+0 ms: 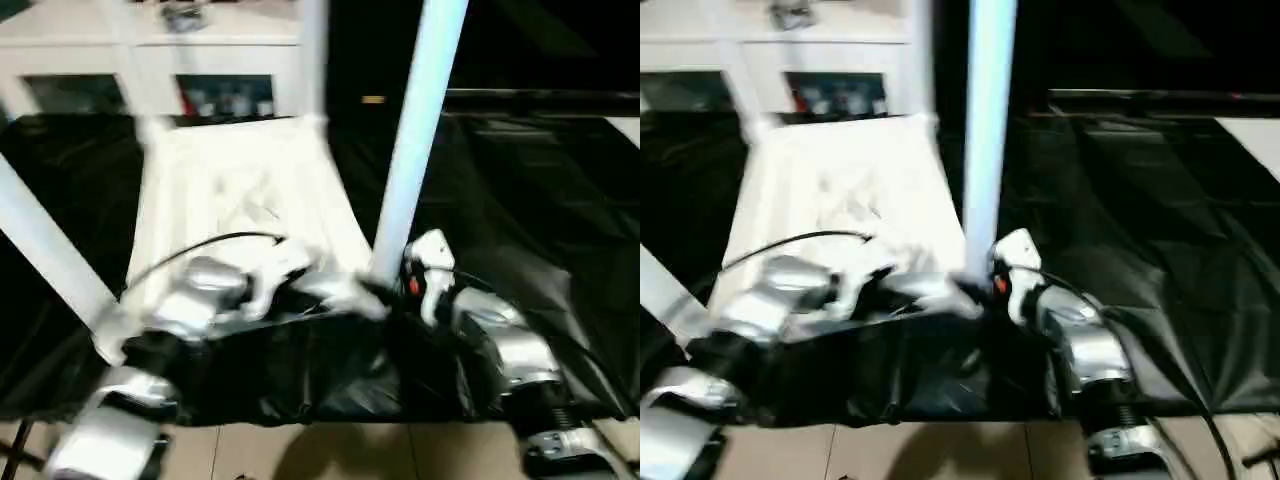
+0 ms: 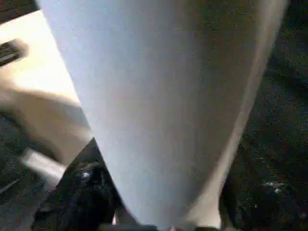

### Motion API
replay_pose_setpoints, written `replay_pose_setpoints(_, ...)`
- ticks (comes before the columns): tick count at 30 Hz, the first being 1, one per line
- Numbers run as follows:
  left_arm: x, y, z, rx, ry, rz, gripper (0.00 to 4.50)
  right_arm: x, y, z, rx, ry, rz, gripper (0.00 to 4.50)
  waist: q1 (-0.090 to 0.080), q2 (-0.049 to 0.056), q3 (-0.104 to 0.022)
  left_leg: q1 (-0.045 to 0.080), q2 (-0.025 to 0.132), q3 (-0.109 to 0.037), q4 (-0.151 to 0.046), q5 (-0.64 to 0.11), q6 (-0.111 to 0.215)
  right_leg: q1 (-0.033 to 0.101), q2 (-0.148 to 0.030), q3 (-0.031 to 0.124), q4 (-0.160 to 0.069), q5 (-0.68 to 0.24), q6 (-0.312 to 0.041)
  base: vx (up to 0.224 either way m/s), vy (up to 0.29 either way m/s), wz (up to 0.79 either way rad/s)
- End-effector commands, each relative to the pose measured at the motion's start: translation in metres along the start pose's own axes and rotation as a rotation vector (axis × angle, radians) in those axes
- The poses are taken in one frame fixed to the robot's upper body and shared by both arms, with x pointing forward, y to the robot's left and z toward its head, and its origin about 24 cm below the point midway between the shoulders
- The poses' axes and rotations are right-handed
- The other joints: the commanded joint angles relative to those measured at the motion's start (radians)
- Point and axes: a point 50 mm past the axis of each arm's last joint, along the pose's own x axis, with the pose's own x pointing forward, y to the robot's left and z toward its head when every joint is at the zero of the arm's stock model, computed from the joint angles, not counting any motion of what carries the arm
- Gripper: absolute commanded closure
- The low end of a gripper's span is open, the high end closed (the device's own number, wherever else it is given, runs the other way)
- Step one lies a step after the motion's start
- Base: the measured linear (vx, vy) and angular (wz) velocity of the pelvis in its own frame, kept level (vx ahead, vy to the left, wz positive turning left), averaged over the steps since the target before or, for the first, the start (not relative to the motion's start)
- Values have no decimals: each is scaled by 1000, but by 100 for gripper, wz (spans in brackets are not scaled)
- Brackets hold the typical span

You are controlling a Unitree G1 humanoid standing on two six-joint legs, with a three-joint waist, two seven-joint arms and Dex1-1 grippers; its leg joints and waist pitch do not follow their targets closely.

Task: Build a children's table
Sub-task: Rotate leg to tighten

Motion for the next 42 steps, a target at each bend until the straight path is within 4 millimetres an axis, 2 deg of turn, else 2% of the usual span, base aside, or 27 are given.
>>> replay_pose_setpoints(1, 23, -17, 8, -8, -29, -48, 450, 15, 27, -10, 48, 46, 27, 203, -1, -9, -46, -2, 36, -11, -69, -186, 32, 43, -77, 58, -90, -306, -168, 0, 0, 0)
replay_pose_setpoints(2, 25, -18, 9, -8, -32, -47, 450, 18, 29, -10, 60, 46, 8, 161, -2, -7, -47, -3, 35, -11, -69, -181, 35, 43, -76, 58, -90, -300, -166, 0, 0, 0)
replay_pose_setpoints(3, 28, -19, 10, -10, -37, -46, 450, 21, 34, -7, 86, 24, 23, 155, -4, -4, -47, -4, 36, -11, -69, -184, 38, 43, -75, 58, -88, -291, -168, 0, 0, 0)
replay_pose_setpoints(5, 28, -20, 11, -8, -38, -43, 450, 21, 37, -4, 96, 6, 40, 152, -6, -6, -47, -4, 37, -12, -70, -191, 47, 43, -74, 57, -88, -278, -171, 0, 0, 0)
replay_pose_setpoints(7, 27, -19, 10, 3, -34, -48, 450, 20, 35, -3, 83, 0, 54, 118, -9, -4, -46, -4, 37, -12, -71, -202, 49, 43, -74, 57, -91, -285, -171, 0, 0, 0)
replay_pose_setpoints(10, 20, -17, 7, 14, -32, -63, 450, 16, 29, -1, 16, 9, 93, 100, -11, -3, -46, -4, 38, -13, -71, -210, 50, 44, -74, 57, -90, -282, -172, 0, 0, 0)
replay_pose_setpoints(11, 17, -17, 7, 24, -35, -76, 450, 14, 27, -1, -5, 14, 130, 88, -11, -4, -48, -6, 38, -12, -69, -197, 56, 47, -75, 57, -88, -255, -179, 0, 0, 0)
replay_pose_setpoints(12, 17, -17, 7, 24, -35, -76, 450, 14, 27, -1, -5, 14, 131, 88, -11, -4, -48, -6, 38, -12, -69, -197, 56, 47, -75, 57, -88, -255, -179, 0, 0, 0)
replay_pose_setpoints(15, 10, -16, 5, 37, -40, -118, 450, 6, 25, -4, -13, 37, 238, 88, -11, -9, -53, -9, 37, -10, -63, -145, 82, 52, -75, 58, -79, -174, -202, 0, 0, 0)
replay_pose_setpoints(18, -3, -14, 1, 64, -29, -190, 450, -9, 23, -9, -84, 95, 447, 88, -8, -11, -54, -11, 38, -8, -58, -117, 114, 54, -74, 56, -71, -111, -225, 0, 0, 0)
replay_pose_setpoints(20, -9, -13, -2, 75, -10, -229, 450, -16, 22, -9, -109, 114, 531, 88, -5, -15, -53, -9, 41, -6, -58, -114, 124, 53, -73, 55, -70, -111, -232, 0, 0, 0)
replay_pose_setpoints(22, -15, -11, -5, 88, 8, -260, 450, -21, 21, -7, -118, 125, 601, 88, 0, -13, -52, -8, 42, -6, -59, -127, 121, 52, -73, 54, -71, -134, -232, 0, 0, 0)
replay_pose_setpoints(23, -17, -11, -6, 92, 13, -271, 450, -22, 21, -7, -120, 128, 622, 113, 4, -13, -50, -6, 45, -5, -60, -145, 114, 49, -74, 55, -74, -166, -228, 0, 0, 0)
replay_pose_setpoints(26, -22, -9, -9, 94, 41, -296, 450, -25, 21, -8, -131, 172, 693, 125, 12, -17, -49, -3, 46, -5, -62, -149, 101, 48, -74, 56, -74, -186, -221, 0, 0, 0)
replay_pose_setpoints(27, -23, -8, -9, 94, 43, -299, 450, -25, 21, -8, -131, 176, 699, 125, 15, -14, -49, -2, 47, -6, -63, -150, 96, 47, -75, 56, -73, -191, -220, 0, 0, 0)
replay_pose_setpoints(31, -29, -6, -12, 103, 69, -339, 450, -30, 23, -11, -138, 229, 800, 153, 21, -17, -52, -4, 45, -6, -61, -130, 93, 49, -77, 56, -71, -175, -219, 0, 0, 0)
replay_pose_setpoints(33, -31, -5, -12, 105, 73, -346, 450, -31, 24, -13, -139, 245, 826, 180, 26, -15, -51, -3, 45, -5, -60, -128, 96, 48, -76, 56, -71, -174, -220, 0, 0, 0)
replay_pose_setpoints(38, -32, -3, -11, 96, 68, -352, 450, -29, 27, -13, -126, 241, 832, 212, 34, -14, -52, 0, 47, -6, -62, -135, 81, 47, -78, 57, -70, -178, -221, 0, 0, 0)
replay_pose_setpoints(42, -28, -5, -10, 70, 43, -338, 450, -28, 29, -12, -68, 195, 788, 215, 35, -14, -52, -1, 47, -7, -63, -131, 78, 49, -77, 56, -69, -173, -220, 0, 0, 0)
